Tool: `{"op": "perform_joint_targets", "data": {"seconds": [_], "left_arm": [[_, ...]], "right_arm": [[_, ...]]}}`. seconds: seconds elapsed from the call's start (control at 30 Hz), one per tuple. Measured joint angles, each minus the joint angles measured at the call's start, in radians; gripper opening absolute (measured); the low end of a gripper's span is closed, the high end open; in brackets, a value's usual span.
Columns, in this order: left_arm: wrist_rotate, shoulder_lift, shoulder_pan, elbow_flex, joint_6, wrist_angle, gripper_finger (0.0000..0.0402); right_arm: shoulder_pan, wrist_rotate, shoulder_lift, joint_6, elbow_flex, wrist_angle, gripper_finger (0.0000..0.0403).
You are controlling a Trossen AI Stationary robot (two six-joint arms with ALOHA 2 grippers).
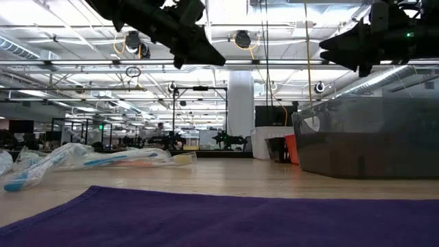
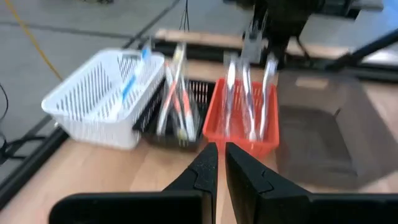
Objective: Pick & Place Toothbrushes
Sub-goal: Put the purple toothbrush into the orange bin
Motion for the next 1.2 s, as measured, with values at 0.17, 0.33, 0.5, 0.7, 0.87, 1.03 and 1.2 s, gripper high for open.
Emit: {"op": "perform_joint_targets", "data": {"seconds": [0.17,0.33,0.5,0.7,0.87,1.03,1.2], "left_arm": [[-0.008,-0.015,0.005,-0.001,-0.004,-0.151,0.0033],[-0.034,-0.031,0.012,-0.002,-0.011,-0.339,0.0033],[-0.137,-0.032,0.022,-0.002,0.055,-0.512,0.0033],[-0.113,-0.019,0.1,-0.002,0.114,-0.67,0.0033],[-0.099,-0.013,0.147,-0.001,0.251,-0.724,0.0042],[-0.074,-0.013,0.164,-0.001,0.349,-0.724,0.0101],[-0.076,-0.013,0.167,-0.001,0.456,-0.725,0.0159]], "right_arm": [[0.0,-0.088,0.003,0.021,0.0,0.01,0.0194],[0.0,-0.174,0.029,0.058,0.0,0.034,0.0194],[0.0,-0.196,0.079,0.057,0.0,0.107,0.0194],[0.0,-0.233,0.156,0.051,0.036,0.157,0.0194],[0.0,-0.234,0.238,0.034,0.098,0.154,0.0194],[0.0,-0.234,0.319,0.032,0.168,0.15,0.0194],[0.0,-0.234,0.401,0.016,0.24,0.148,0.0194]]}}
